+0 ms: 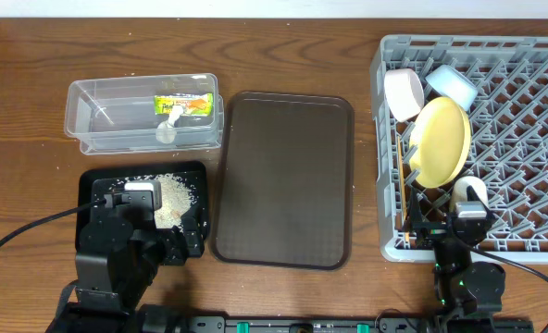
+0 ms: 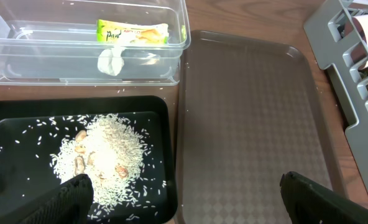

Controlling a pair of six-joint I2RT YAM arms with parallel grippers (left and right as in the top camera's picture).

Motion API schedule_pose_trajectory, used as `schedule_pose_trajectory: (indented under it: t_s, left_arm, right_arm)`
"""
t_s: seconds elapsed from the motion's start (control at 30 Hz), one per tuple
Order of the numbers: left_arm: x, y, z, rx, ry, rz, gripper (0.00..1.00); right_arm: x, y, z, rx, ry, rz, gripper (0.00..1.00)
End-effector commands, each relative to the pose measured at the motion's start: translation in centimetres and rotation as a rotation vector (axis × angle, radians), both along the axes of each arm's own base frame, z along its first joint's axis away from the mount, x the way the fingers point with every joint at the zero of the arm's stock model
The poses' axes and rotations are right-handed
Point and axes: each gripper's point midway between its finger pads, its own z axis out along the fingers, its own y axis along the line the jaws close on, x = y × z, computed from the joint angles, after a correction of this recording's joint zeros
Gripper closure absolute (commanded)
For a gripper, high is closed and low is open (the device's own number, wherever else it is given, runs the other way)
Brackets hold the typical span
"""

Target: Sort waste into correct bins and load items into the dishwasher rack

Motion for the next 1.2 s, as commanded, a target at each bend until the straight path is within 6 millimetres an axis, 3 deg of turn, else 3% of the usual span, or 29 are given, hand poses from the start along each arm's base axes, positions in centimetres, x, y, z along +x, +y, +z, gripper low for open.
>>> schedule_pose_trajectory:
  t_s: [0.0, 0.17, 0.4, 0.7, 1.0, 1.17]
  left_arm:
    - [0.0, 0.2, -0.1, 0.017, -0.002, 0.000, 0.01]
    - [-0.3, 0.2, -0.4, 0.021, 0.012, 0.001, 0.01]
    - [-0.8, 2.0, -1.9, 0.054, -0.056, 0.074, 0.01]
    - [2.0, 3.3, -5.5, 0.033, -0.320, 0.151, 0.01]
    - [4.9, 3.4, -5.0, 0.048, -0.625, 0.144, 0.01]
    - [5.1, 3.4, -7.0, 0.059, -0.588, 0.142, 0.01]
  right_arm:
    - [0.0, -0.1, 0.0, -0.018, -0.001, 0.000, 0.01]
    - [0.0, -0.1, 0.0, -0.018, -0.001, 0.000, 0.01]
    - [0.0, -0.1, 0.0, -0.018, -0.001, 0.000, 0.01]
    - [0.0, -0.1, 0.0, -0.018, -0.001, 0.000, 0.01]
    - [0.0, -0.1, 0.0, -0.018, -0.001, 0.000, 0.01]
    - [0.0, -0.1, 0.0, -0.018, -0.001, 0.000, 0.01]
